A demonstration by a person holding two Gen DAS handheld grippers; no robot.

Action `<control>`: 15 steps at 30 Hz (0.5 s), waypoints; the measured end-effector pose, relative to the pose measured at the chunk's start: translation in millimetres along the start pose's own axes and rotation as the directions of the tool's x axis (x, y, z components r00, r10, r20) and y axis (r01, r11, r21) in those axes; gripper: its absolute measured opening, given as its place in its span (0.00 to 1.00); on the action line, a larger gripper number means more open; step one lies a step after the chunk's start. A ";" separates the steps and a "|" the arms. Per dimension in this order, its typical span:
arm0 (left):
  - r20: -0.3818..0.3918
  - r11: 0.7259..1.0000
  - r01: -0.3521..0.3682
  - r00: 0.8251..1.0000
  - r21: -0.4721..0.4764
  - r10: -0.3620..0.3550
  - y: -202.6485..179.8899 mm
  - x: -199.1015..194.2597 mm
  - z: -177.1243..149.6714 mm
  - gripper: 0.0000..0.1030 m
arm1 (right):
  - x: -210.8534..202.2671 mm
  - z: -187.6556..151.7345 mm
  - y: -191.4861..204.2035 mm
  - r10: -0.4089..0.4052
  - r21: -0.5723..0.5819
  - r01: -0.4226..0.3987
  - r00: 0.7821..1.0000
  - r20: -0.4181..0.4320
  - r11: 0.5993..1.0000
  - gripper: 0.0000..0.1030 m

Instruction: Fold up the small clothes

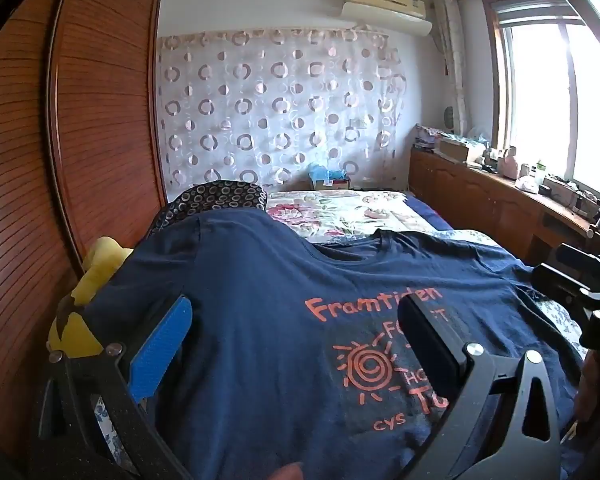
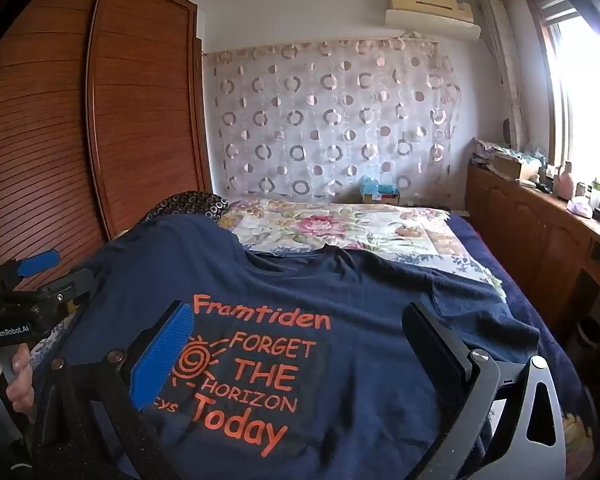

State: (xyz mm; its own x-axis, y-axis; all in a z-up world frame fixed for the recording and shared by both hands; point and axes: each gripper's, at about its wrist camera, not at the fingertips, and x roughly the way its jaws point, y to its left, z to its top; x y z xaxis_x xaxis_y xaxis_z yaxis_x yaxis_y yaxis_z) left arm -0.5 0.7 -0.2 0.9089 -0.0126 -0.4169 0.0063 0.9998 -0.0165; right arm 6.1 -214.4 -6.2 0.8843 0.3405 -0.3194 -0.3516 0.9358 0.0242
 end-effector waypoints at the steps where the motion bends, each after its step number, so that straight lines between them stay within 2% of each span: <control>1: -0.001 1.000 0.000 1.000 0.002 0.000 0.1 0.0 -0.2 1.00 | -0.2 0.1 0.0 0.001 0.002 -0.001 1.000 0.001 1.000 1.00; 15: -0.014 1.000 -0.005 1.000 0.015 0.005 -3.5 5.1 -1.7 1.00 | -4.5 -0.7 -0.5 0.005 0.016 -0.005 1.000 0.014 1.000 1.00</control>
State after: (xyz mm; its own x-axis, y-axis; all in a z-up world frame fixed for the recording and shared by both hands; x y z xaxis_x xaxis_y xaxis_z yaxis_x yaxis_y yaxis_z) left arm 3.4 -2.8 -3.8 0.9029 -0.0080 -0.4298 0.0083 1.0000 -0.0013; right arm 2.1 -216.5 -5.4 0.8869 0.3465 -0.3056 -0.3513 0.9354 0.0408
